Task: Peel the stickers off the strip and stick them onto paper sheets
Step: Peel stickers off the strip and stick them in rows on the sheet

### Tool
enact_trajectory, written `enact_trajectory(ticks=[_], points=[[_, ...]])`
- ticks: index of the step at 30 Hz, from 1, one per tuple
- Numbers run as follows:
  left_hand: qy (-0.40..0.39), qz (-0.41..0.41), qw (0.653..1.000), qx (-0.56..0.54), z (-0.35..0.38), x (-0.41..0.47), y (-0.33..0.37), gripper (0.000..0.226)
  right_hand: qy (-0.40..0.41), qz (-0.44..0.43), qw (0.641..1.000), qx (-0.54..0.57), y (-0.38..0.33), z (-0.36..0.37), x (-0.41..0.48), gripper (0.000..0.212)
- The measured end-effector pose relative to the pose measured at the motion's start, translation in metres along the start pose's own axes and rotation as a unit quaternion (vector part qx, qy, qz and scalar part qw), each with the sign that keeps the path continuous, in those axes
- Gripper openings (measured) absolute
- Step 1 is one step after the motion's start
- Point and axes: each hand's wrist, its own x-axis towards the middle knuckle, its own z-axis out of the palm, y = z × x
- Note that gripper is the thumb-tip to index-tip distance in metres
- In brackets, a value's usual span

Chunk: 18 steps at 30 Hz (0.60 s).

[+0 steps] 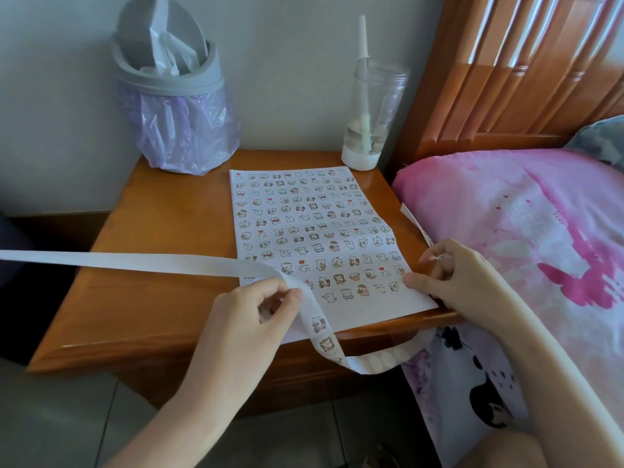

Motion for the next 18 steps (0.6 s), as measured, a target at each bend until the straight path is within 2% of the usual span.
enact_trajectory(ticks=[11,15,18], points=[[-0.006,0.001,1.0,-0.003,-0.001,-0.001,0.002,0.012,-0.013,-0.007,1.0,-0.008,0.001,0.0,-0.001,0.021],[-0.017,-0.03,0.998,-0.049,-0.002,0.001,0.0,0.012,0.056,-0.071,0.995,0.052,-0.018,0.007,-0.01,0.008],[-0.021,-0.054,0.991,-0.122,-0.007,0.002,0.005,0.012,-0.003,-0.148,0.983,0.106,-0.047,0.018,-0.026,0.009]])
